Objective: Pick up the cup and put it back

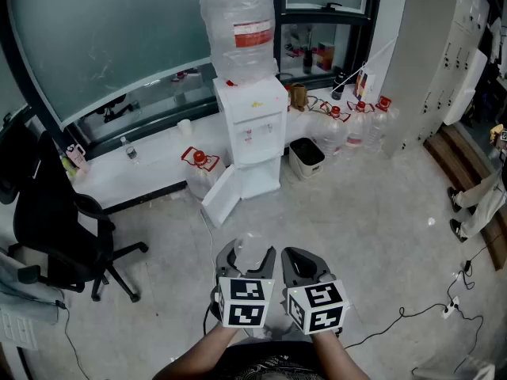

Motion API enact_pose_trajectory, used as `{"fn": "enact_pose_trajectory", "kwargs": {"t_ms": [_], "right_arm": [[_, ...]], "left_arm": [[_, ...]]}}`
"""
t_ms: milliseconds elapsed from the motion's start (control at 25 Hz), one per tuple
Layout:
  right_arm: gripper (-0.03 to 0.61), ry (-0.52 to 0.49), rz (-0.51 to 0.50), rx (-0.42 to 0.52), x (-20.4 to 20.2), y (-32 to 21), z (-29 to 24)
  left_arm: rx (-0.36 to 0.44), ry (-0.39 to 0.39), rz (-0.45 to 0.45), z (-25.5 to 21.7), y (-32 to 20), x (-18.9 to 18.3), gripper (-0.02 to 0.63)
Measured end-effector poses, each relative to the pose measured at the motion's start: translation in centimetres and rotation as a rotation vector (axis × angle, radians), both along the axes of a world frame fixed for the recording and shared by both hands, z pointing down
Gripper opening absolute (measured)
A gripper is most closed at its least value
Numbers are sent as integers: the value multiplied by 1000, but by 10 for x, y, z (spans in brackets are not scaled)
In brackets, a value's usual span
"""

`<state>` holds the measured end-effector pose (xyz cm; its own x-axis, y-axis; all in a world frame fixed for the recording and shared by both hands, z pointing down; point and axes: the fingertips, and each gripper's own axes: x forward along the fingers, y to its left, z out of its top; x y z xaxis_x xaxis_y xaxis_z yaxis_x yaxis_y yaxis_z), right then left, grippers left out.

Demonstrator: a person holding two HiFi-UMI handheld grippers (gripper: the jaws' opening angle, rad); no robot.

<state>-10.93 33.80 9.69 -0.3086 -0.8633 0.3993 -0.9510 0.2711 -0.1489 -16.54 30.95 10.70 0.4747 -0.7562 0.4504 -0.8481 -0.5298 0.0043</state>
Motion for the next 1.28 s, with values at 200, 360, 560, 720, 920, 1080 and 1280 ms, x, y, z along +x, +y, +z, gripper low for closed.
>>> {"fn": "enact_pose_trajectory", "kwargs": {"t_ms": [200, 360, 560, 720, 920, 1080, 1280], "right_arm": [[21, 3, 4, 5, -8, -3, 1], [21, 2, 11, 5, -12, -7, 0], [21, 14, 6, 16, -17, -14, -4], [21, 19, 3, 16, -16, -22, -4], [21, 12, 0, 8, -10, -36, 0], [21, 4, -25, 1, -3, -51, 5], [21, -5, -51, -11, 19, -79, 10]], "left_arm": [[-15, 5, 3, 6, -1, -7, 287], [-18, 10, 3, 6, -3, -12, 287], [-16, 18, 0, 6, -10, -16, 287], [-16, 22, -1, 7, -18, -13, 287], [-23, 21, -1, 10, -30, -6, 287], [-26, 14, -18, 14, -46, 2, 287], [-32, 5, -37, 17, -74, 24, 287]]}}
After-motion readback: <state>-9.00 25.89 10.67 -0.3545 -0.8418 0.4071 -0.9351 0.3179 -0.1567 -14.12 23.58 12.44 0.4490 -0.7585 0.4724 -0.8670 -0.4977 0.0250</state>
